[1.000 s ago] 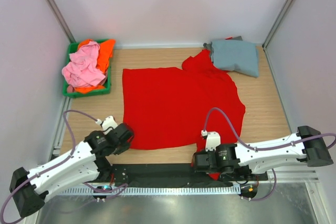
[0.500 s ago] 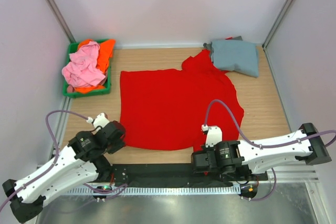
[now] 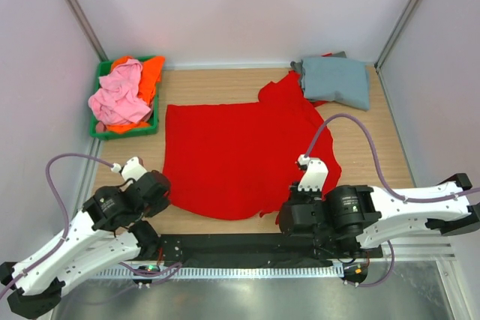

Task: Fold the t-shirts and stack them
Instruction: Fold the tshirt

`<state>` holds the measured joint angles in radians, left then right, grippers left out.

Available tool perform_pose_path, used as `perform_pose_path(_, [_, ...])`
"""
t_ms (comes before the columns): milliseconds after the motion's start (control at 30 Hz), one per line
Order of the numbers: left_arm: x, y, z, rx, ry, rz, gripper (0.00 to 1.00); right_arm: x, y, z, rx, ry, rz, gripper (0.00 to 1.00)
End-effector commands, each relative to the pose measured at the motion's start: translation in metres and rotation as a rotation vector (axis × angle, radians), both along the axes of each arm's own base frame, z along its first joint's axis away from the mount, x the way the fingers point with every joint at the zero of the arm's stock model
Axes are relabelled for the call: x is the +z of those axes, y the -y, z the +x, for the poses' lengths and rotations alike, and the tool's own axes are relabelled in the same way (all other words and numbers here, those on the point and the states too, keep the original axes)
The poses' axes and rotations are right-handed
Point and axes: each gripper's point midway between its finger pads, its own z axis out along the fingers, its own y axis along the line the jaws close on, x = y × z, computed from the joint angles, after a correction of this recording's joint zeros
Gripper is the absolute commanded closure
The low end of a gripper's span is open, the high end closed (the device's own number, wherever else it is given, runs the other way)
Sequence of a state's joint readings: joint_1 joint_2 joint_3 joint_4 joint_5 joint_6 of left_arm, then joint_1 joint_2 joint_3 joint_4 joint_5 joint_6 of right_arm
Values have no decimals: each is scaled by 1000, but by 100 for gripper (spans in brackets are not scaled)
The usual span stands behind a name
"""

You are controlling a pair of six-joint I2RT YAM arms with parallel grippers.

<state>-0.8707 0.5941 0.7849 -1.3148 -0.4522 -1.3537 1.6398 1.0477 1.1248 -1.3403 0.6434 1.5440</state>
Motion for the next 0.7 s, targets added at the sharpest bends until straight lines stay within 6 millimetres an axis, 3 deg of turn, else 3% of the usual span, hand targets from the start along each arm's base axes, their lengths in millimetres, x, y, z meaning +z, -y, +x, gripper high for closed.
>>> perform_pose_path(0, [11, -15, 3, 22, 42, 51, 99, 31, 27, 25, -7, 159, -84, 99])
perform_pose_path(300, [28, -19, 11, 11, 72, 107, 98, 91, 31, 59, -25, 366, -29, 96])
perform_pose_path(367, [38, -21, 15, 10, 95, 123, 98, 96, 36, 69, -27, 409, -85, 96])
perform_pose_path(500, [45, -15, 25, -48, 107, 181, 98, 97, 29, 85, 41, 458, -216, 96])
perform_pose_path(667, [47, -9, 39, -124, 70, 306, 99, 95, 54, 126, -7, 434, -405, 99])
